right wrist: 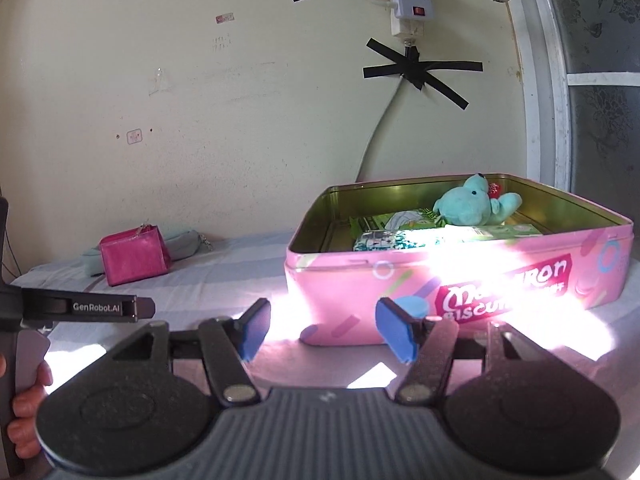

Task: Organize objects
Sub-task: 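Withdraw the right gripper from the tin toward the pink purse, then lower the right gripper onto the pink purse and grasp its edge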

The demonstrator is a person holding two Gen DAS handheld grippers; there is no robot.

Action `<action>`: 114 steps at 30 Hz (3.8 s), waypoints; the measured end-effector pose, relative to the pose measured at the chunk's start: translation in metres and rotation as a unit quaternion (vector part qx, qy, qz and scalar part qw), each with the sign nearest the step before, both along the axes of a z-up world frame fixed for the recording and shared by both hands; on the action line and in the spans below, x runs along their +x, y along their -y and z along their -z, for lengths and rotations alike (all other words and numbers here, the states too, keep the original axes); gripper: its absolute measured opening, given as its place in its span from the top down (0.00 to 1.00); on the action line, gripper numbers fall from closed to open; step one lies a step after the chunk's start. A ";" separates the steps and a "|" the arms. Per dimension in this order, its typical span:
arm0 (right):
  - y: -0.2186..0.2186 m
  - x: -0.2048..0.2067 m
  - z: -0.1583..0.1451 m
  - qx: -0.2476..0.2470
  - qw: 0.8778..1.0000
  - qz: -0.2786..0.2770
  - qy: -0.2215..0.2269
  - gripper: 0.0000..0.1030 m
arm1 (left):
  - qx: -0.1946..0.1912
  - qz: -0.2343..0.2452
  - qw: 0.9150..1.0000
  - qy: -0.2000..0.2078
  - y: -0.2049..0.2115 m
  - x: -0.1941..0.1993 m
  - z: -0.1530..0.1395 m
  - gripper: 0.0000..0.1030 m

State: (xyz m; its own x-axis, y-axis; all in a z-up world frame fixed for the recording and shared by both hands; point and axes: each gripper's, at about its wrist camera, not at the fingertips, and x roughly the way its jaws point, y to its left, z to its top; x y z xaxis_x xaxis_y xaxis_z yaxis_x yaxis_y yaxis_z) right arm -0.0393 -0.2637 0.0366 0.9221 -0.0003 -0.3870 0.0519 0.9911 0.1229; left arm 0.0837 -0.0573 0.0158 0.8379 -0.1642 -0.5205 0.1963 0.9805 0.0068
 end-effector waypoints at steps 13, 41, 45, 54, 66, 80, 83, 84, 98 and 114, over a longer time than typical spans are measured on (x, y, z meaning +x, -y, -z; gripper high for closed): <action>0.004 0.012 0.006 0.014 0.999 0.007 -0.039 0.42 | -0.014 -0.006 1.000 -0.022 -0.006 0.003 0.003 0.11; -0.048 0.032 0.014 -0.070 0.981 -0.136 -0.119 0.33 | -0.001 -0.037 0.997 -0.074 -0.067 0.027 0.009 0.06; -0.094 0.049 0.009 -0.087 0.957 -0.245 -0.131 0.34 | -0.037 -0.120 0.989 -0.072 -0.120 0.036 0.009 0.05; -0.161 0.157 0.007 -0.066 0.950 -0.273 -0.137 0.30 | -0.118 -0.210 0.970 -0.044 -0.161 0.045 0.008 0.00; -0.169 0.271 -0.046 0.064 0.973 -0.205 -0.080 0.26 | -0.134 -0.226 0.964 -0.042 -0.165 0.046 0.009 0.00; -0.191 0.250 -0.020 -0.028 0.959 -0.257 -0.117 0.37 | -0.160 -0.229 0.959 -0.043 -0.172 0.047 0.009 0.00; -0.183 0.222 -0.023 -0.041 0.956 -0.275 -0.090 0.37 | -0.174 -0.230 0.956 -0.043 -0.176 0.045 0.008 0.00; -0.180 0.213 -0.023 -0.045 0.955 -0.280 -0.085 0.37 | -0.184 -0.232 0.954 -0.042 -0.179 0.044 0.008 0.00; -0.120 0.145 -0.014 0.061 0.962 -0.256 -0.077 0.38 | -0.188 -0.204 0.960 -0.043 -0.173 0.043 0.004 0.00; -0.109 0.210 0.013 0.172 0.943 -0.254 -0.130 0.62 | -0.165 -0.102 0.981 0.012 -0.135 0.050 0.004 0.06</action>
